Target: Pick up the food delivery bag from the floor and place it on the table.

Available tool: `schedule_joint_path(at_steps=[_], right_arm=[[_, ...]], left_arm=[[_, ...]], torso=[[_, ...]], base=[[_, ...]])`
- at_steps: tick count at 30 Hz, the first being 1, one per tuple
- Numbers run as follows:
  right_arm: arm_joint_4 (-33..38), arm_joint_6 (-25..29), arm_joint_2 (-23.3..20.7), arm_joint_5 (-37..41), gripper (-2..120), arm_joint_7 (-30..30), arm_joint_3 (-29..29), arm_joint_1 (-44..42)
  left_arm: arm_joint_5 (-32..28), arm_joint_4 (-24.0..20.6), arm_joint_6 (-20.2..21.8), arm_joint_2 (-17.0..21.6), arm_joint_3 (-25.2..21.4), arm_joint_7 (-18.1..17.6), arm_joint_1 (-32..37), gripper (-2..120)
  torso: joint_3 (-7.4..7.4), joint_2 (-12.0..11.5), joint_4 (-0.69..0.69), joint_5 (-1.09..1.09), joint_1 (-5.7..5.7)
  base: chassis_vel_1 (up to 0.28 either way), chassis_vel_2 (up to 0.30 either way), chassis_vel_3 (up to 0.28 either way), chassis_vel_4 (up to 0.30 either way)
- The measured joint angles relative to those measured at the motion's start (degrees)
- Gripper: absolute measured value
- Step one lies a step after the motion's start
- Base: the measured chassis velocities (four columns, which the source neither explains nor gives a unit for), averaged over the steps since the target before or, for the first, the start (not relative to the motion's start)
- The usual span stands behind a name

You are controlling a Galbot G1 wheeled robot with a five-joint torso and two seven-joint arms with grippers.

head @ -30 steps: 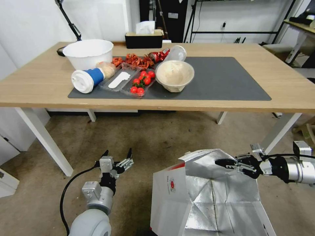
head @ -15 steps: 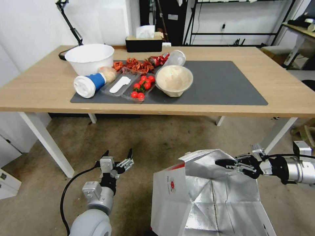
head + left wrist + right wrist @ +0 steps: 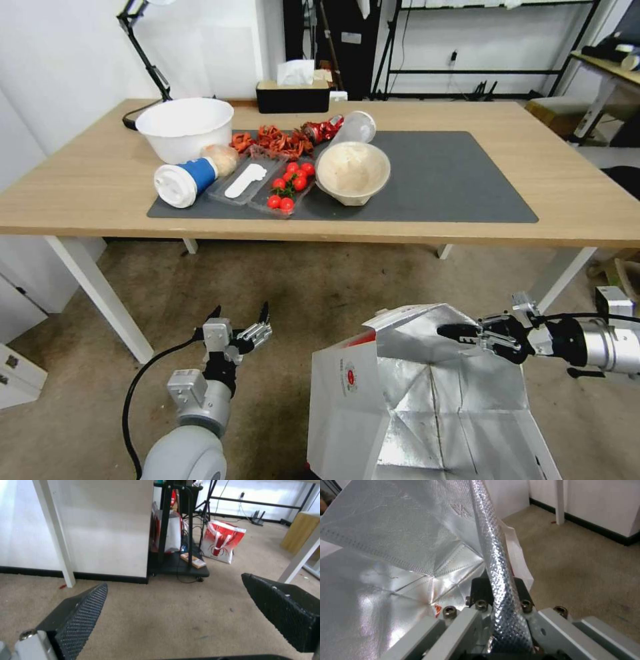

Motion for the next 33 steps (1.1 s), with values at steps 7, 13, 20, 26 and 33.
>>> schedule_joint_path(at_steps=[7,13,20,26,33], right_arm=[[0.03,0.02,0.05,0.00,0,-0.02,0.01,0.01],[0.09,0.03,0.05,0.00,0,-0.06,0.00,0.03],[0.11,0.03,0.05,0.00,0,-0.09,0.04,0.00],[0.10,0.03,0.06,-0.01,0,-0.10,0.05,0.04],[0.08,0.05,0.16,-0.12,0,-0.12,0.01,0.16]], left_arm=[[0.02,-0.13,0.01,0.05,-0.08,0.00,0.06,100],[0.02,-0.18,0.05,0.08,-0.13,-0.03,0.07,100],[0.02,-0.17,0.06,0.07,-0.11,-0.03,-0.01,100],[0.02,-0.17,0.09,0.07,-0.11,-0.03,-0.04,100],[0.02,-0.18,0.30,0.12,-0.16,-0.03,-0.02,100]], torso=[[0.98,1.59,0.00,0.00,0.63],[1.76,2.92,0.00,0.00,1.17],[2.72,4.49,0.00,0.00,1.79],[3.66,6.12,0.00,0.00,2.49],[4.62,7.73,0.00,0.00,3.14]], base=[[0.000,0.000,0.000,0.000],[0.000,0.000,0.000,0.000],[0.000,0.000,0.000,0.000],[0.000,0.000,0.000,0.000],[0.000,0.000,0.000,0.000]])
